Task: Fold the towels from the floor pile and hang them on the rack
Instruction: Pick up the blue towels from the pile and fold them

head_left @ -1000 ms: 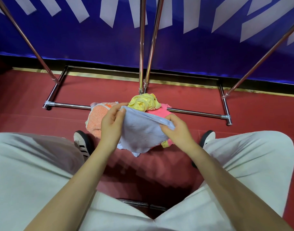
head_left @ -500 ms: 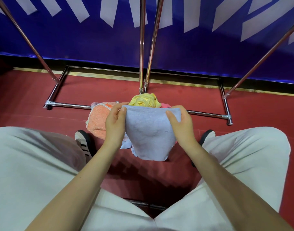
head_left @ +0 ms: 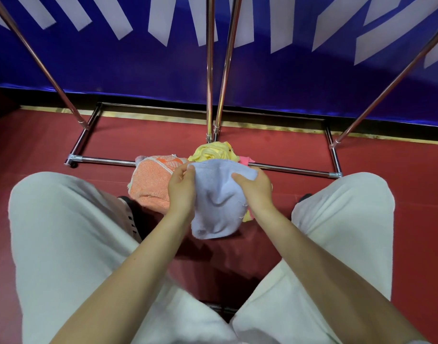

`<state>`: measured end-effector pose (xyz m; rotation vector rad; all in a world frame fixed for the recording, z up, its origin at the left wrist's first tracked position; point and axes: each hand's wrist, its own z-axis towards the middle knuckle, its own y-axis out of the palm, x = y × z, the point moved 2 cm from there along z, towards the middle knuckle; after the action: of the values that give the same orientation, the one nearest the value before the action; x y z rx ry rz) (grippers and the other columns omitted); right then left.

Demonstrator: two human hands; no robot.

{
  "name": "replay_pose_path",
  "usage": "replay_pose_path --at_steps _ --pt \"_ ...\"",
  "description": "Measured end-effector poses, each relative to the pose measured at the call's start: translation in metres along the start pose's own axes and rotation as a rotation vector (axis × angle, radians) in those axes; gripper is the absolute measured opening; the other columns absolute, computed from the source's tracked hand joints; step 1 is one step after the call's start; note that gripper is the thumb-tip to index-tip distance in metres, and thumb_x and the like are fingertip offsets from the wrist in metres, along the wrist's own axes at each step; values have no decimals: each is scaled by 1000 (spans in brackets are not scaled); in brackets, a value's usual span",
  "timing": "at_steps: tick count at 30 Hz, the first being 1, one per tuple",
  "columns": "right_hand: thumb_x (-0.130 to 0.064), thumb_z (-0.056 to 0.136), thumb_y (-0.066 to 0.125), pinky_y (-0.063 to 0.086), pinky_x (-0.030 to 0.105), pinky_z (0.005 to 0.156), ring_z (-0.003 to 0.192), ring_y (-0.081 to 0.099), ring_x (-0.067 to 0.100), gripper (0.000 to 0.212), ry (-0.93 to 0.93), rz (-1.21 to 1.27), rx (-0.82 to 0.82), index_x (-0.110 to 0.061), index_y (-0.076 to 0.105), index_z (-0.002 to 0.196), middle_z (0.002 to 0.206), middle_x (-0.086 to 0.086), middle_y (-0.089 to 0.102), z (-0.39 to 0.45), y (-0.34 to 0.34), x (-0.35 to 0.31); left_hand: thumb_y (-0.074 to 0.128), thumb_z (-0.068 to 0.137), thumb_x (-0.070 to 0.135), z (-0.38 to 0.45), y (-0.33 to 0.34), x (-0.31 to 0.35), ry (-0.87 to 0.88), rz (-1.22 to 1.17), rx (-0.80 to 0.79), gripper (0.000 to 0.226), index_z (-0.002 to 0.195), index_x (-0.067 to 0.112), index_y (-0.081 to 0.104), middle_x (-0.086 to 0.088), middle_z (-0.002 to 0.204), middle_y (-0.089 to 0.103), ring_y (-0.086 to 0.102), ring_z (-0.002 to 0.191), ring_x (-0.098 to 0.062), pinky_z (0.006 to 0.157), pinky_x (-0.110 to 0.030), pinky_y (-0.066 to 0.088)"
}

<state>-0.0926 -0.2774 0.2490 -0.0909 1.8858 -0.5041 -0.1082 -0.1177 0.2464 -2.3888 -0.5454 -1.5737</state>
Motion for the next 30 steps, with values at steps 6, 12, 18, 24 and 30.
replay_pose_path --at_steps 6,12,18,24,30 --pt "-15 85 60 42 25 61 62 52 9 27 -44 49 13 -24 47 64 64 -9 51 -14 13 -20 47 98 23 -10 7 5 28 -3 15 23 109 13 65 -7 112 68 61 101 -20 92 -38 49" --pt "-21 92 57 44 23 68 66 55 4 15 -148 152 -125 -17 51 78 70 -7 56 -29 32 -28 46 100 18 -21 12 6 12 -81 -11 22 111 11 63 -6 107 69 64 95 -17 87 -31 52" --pt "-14 96 46 49 25 69 73 61 8 22 -284 278 -257 -24 63 88 74 -9 65 -34 30 -31 45 99 17 -11 3 13 38 -149 0 19 98 10 62 -3 89 64 58 80 -13 74 -28 46" --pt "-7 88 60 45 18 76 84 58 7 18 -486 122 -203 -22 69 92 92 -6 63 -32 25 -33 46 99 10 -14 6 21 27 -230 -69 18 104 2 61 -3 83 64 62 72 -9 62 -17 50" --pt "-20 81 68 38 23 99 118 47 13 36 -599 13 -81 -26 57 115 120 -6 51 -25 16 -32 50 96 14 -17 9 25 -55 -228 -79 16 93 8 64 -3 80 65 63 73 -13 62 -19 50"
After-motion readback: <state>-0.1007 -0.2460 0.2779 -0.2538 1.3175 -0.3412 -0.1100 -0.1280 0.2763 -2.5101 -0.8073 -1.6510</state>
